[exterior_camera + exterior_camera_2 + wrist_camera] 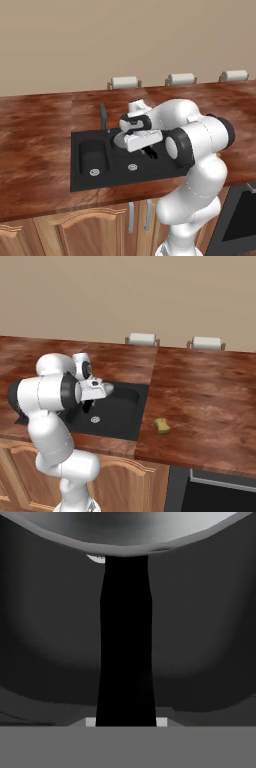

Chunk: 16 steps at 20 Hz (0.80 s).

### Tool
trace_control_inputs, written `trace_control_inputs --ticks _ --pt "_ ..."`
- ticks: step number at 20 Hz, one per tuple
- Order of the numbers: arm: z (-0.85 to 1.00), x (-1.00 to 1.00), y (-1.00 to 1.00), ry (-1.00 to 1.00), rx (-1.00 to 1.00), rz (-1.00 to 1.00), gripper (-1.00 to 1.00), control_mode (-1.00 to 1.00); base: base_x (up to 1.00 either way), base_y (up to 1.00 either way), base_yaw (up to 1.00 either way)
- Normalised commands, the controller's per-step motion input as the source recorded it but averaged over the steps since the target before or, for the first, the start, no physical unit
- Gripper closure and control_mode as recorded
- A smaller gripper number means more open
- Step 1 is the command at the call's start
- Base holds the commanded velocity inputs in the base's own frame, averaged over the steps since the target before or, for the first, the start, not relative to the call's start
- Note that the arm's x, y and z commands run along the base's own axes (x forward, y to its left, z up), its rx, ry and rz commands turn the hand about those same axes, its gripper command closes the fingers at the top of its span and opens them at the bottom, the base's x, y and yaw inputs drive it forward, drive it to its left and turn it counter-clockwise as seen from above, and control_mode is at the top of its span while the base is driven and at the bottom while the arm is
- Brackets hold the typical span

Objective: Pick the pan and sponge and place them into the sink. Then turn on the water.

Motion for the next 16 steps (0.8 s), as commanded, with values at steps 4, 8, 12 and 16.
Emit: trace_control_inputs --ticks 4,8,12,16 --pt "-0.15 0.14 -0.15 0.04 -0.02 0.17 1.00 -1.00 0.00 0.00 0.00" --pt "-0.12 0.14 -0.14 0.03 -0.02 0.18 1.00 -1.00 0.00 0.00 0.00" --pt "-0.02 0.18 -0.16 0.00 0.00 0.16 1.00 -1.00 0.00 0.00 0.00" --pt "-0.03 0.15 -0.23 0.00 0.00 0.14 1.00 -1.00 0.00 0.00 0.00"
